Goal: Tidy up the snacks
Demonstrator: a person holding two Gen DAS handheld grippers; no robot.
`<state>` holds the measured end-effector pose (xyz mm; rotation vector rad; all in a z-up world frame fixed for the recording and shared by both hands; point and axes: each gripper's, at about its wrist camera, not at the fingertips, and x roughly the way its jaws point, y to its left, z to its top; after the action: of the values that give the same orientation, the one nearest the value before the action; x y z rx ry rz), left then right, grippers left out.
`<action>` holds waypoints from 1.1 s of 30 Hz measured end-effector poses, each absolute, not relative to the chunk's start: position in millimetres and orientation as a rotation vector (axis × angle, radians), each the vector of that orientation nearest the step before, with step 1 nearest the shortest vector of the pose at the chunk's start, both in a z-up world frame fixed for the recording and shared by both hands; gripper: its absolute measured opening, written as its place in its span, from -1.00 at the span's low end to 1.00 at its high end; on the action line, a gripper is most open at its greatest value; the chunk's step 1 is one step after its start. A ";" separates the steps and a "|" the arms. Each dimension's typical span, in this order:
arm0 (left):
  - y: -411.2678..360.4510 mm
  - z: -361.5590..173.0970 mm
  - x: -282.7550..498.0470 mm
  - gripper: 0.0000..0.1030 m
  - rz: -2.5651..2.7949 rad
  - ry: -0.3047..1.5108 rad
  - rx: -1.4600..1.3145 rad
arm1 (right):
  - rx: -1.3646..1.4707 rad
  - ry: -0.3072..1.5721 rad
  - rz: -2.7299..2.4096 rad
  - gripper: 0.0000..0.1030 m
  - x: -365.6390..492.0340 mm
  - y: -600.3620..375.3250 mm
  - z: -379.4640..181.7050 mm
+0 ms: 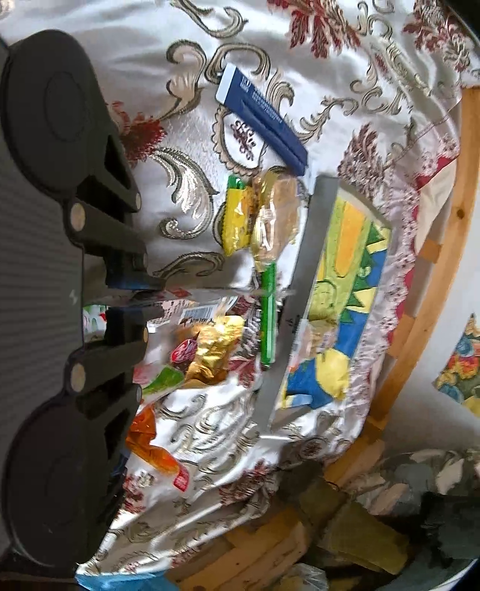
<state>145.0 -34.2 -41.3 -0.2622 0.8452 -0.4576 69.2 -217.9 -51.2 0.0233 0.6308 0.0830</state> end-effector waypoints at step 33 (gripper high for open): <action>-18.8 1.9 113.8 -0.88 -0.370 0.678 -0.312 | 0.016 0.467 0.108 0.12 52.9 -216.1 -21.2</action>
<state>113.8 -18.8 1.9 -0.3120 0.6778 -0.3705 52.9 -216.1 -21.2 0.0165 0.4669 0.1076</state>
